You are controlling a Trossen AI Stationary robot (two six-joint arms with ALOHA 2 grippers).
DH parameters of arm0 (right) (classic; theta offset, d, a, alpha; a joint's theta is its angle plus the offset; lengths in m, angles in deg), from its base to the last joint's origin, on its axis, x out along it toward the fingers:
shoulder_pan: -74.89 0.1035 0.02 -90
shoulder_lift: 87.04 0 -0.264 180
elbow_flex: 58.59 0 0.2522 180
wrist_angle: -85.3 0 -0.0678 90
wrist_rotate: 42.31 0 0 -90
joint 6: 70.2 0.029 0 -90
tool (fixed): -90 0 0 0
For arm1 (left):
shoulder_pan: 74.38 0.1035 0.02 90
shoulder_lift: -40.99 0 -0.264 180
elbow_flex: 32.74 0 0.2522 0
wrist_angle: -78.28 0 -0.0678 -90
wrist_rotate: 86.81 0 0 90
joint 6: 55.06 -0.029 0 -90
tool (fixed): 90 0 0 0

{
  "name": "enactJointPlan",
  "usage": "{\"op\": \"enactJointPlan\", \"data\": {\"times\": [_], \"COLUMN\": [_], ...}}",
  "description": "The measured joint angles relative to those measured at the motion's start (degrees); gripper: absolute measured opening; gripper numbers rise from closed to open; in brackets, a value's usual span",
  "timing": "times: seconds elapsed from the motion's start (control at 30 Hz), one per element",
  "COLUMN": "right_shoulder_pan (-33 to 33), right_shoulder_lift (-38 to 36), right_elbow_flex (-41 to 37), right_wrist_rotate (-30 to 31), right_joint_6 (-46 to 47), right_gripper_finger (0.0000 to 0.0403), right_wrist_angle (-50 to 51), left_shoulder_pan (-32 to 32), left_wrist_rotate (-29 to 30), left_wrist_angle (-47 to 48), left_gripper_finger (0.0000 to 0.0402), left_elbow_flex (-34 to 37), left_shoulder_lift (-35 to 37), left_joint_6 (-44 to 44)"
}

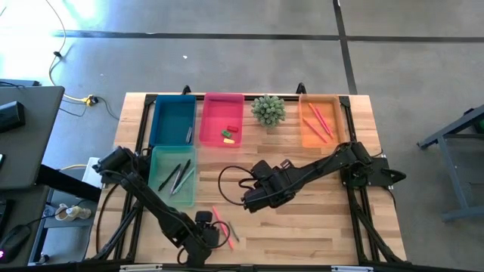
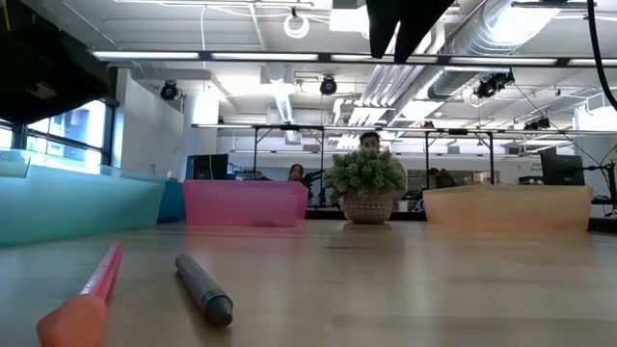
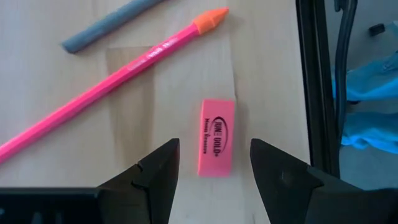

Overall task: Sort crayons/erasers/pens/pencils in bins
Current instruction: Put the pink eraser into the pink bin

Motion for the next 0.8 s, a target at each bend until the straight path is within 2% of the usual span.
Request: {"op": "enactJointPlan", "data": {"times": [0.8], "right_shoulder_pan": [-0.74], "right_shoulder_lift": [0.02], "right_elbow_flex": [0.00], "right_wrist_rotate": [-0.01], "right_joint_6": [-0.17], "right_gripper_finger": [0.0154], "right_wrist_angle": [0.00], "left_shoulder_pan": [0.02], "left_wrist_rotate": [-2.07], "left_wrist_angle": [-2.23], "left_gripper_finger": [0.0184], "left_elbow_flex": [0.01], "left_shoulder_lift": [-2.88], "left_joint_6": [-2.58]}}
